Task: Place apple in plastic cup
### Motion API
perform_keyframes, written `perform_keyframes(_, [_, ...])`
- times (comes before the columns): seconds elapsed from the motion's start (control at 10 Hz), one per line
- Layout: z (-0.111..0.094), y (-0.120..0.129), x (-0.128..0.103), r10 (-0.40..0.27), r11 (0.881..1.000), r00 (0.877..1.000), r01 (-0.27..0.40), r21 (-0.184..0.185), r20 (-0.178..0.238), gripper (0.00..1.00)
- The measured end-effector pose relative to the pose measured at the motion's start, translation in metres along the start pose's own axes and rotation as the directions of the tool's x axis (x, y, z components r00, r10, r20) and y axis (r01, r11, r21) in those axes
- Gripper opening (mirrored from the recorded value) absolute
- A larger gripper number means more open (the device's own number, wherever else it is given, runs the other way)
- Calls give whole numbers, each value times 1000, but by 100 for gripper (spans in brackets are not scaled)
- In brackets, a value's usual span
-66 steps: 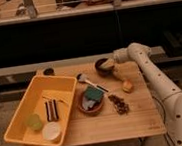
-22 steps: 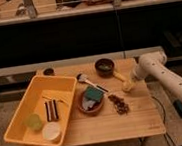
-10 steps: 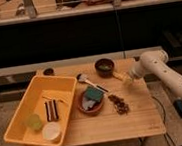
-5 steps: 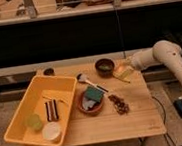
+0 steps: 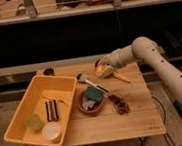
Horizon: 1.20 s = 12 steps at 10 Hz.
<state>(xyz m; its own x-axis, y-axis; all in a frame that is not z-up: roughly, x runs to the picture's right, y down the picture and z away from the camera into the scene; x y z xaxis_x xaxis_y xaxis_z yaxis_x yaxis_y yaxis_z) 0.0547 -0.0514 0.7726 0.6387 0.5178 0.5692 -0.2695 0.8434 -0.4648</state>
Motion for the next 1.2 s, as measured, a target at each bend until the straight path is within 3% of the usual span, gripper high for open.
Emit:
perform_keyframes(0.2, [36, 23, -37, -94, 992, 995, 96, -81, 32, 0])
perform_keyframes(0.4, [61, 43, -66, -170, 974, 984, 177, -141, 61, 0])
perform_keyframes(0.7, [106, 83, -115, -306, 911, 945, 326, -251, 116, 0])
perform_keyframes(0.8, [122, 100, -134, -355, 877, 924, 382, -291, 141, 0])
perform_keyframes(0.9, [125, 103, -137, -365, 871, 920, 392, -297, 145, 0])
perform_keyframes(1.2, [125, 103, -138, -365, 870, 919, 393, -298, 146, 0])
